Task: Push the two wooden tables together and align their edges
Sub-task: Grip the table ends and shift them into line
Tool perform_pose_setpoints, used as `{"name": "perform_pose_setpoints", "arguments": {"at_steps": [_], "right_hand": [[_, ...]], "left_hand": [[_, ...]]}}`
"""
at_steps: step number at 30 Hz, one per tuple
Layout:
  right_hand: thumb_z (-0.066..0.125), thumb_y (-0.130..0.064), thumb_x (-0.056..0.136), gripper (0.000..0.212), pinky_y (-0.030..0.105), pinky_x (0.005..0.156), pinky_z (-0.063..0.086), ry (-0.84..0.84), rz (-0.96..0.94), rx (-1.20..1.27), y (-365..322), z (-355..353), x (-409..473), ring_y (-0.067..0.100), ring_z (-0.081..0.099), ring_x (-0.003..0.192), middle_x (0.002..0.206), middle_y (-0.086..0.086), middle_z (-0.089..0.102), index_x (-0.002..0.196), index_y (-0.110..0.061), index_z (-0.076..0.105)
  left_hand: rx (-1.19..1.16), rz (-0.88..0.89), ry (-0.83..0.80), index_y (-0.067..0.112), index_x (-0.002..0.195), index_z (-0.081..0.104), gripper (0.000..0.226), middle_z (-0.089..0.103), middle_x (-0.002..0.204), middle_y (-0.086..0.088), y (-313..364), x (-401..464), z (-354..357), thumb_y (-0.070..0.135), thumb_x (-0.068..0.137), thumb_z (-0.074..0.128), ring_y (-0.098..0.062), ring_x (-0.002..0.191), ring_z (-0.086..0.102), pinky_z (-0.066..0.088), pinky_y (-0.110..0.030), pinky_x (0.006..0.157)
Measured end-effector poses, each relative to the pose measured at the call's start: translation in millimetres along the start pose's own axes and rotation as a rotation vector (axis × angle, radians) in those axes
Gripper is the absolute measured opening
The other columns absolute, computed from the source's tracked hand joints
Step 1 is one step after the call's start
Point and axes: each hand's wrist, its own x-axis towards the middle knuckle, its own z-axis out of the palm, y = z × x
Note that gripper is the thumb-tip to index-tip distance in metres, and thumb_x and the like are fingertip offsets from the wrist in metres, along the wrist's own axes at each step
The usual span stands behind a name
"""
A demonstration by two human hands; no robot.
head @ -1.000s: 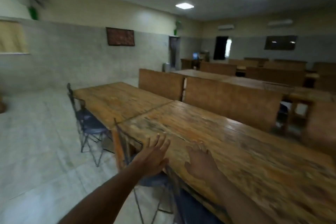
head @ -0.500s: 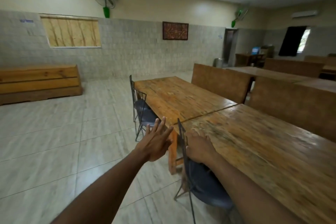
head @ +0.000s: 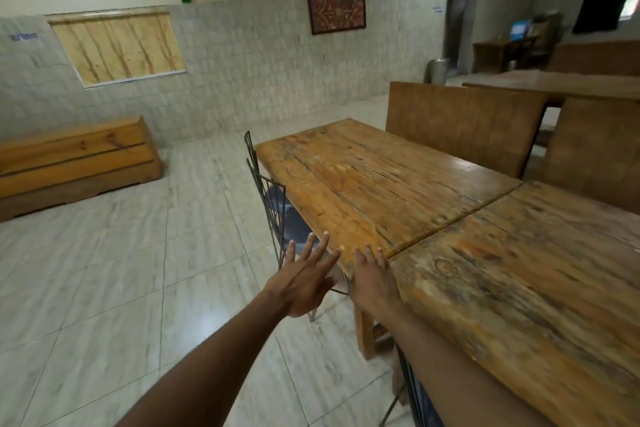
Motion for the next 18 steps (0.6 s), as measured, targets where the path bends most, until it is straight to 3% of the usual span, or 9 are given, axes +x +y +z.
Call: {"name": "perform_pose_setpoints", "arguments": {"at_steps": [6, 11, 18], "right_hand": [[0.053, -0.040, 0.098, 0.084, 0.047, 0.126, 0.013, 0.010, 0.135, 0.060, 11, 15, 115, 0.040, 0.002, 0.155, 0.169, 0.016, 0.006, 0.159, -0.005, 0.008], [0.052, -0.037, 0.098, 0.083, 0.047, 0.127, 0.009, 0.058, 0.320, 0.146, 33, 53, 206, 0.036, -0.005, 0.156, 0.170, 0.013, 0.000, 0.160, -0.007, 0.005], [0.042, -0.029, 0.102, 0.072, 0.041, 0.127, 0.000, 0.202, 0.819, 0.342, 64, 137, 318, 0.031, -0.009, 0.156, 0.170, 0.011, -0.003, 0.161, -0.011, 0.004]], "left_hand": [[-0.047, 0.033, -0.054, 0.026, 0.161, 0.007, 0.059, -0.013, 0.170, -0.009, -57, 125, 20, 0.039, 0.108, 0.030, -0.037, 0.154, -0.016, -0.004, -0.066, 0.121], [-0.002, 0.230, -0.159, 0.025, 0.162, 0.005, 0.059, -0.015, 0.169, -0.010, -96, 248, 75, 0.030, 0.108, 0.031, -0.037, 0.154, -0.017, -0.005, -0.064, 0.122], [0.066, 0.550, -0.404, 0.024, 0.162, 0.004, 0.067, -0.011, 0.170, -0.015, -118, 414, 190, 0.037, 0.104, 0.036, -0.040, 0.155, -0.011, -0.003, -0.066, 0.119]]}}
